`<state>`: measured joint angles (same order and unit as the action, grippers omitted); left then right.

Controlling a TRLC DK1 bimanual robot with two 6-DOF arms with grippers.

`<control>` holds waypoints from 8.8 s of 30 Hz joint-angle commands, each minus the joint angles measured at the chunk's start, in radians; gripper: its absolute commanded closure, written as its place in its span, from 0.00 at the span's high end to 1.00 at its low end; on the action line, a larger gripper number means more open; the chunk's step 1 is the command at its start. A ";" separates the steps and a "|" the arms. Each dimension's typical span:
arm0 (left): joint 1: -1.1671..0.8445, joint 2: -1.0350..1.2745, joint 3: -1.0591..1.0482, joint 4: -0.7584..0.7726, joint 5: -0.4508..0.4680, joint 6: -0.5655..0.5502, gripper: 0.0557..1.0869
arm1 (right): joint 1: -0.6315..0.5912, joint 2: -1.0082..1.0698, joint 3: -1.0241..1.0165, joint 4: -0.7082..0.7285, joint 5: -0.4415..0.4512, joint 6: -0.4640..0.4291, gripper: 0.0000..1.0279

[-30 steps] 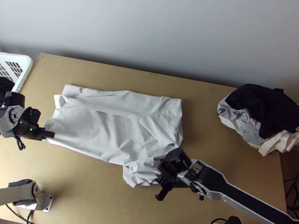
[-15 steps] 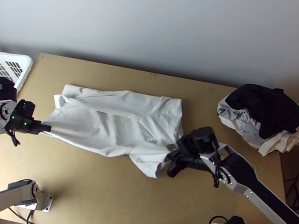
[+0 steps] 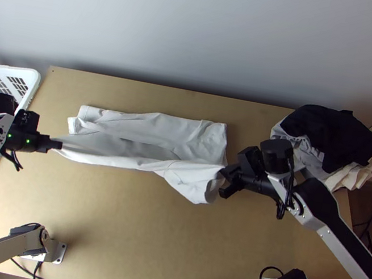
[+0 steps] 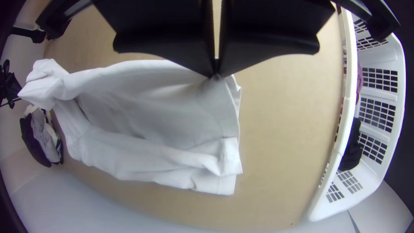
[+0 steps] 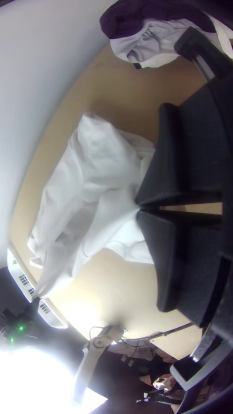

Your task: Fold the t-shirt

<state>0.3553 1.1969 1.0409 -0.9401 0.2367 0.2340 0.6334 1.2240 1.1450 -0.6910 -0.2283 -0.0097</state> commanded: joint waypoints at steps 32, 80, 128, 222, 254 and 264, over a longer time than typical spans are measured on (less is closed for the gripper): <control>-0.090 0.698 0.619 0.193 -0.034 -0.091 0.03 | -0.270 0.812 0.716 0.019 0.006 -0.145 0.03; -0.148 0.668 0.561 0.073 0.088 -0.170 0.95 | -0.192 0.913 1.145 -0.275 0.038 -0.157 0.97; -0.216 0.788 0.458 0.245 0.127 -0.220 0.04 | -0.014 1.026 0.860 -0.231 0.046 -0.156 0.97; -0.860 1.063 1.219 0.150 0.385 -0.426 0.96 | -0.198 0.390 0.507 -0.436 0.029 -0.093 0.96; -0.624 0.711 0.740 -0.011 0.424 -0.283 0.95 | -0.023 0.867 0.742 -0.231 0.010 -0.090 0.96; -0.679 0.839 0.866 -0.002 0.408 -0.295 0.95 | -0.182 0.477 0.329 -0.189 0.010 -0.111 0.96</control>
<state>-0.2901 1.9591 1.8336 -0.9447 0.6559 -0.0517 0.5423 1.9018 1.7050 -0.9047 -0.2173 -0.1074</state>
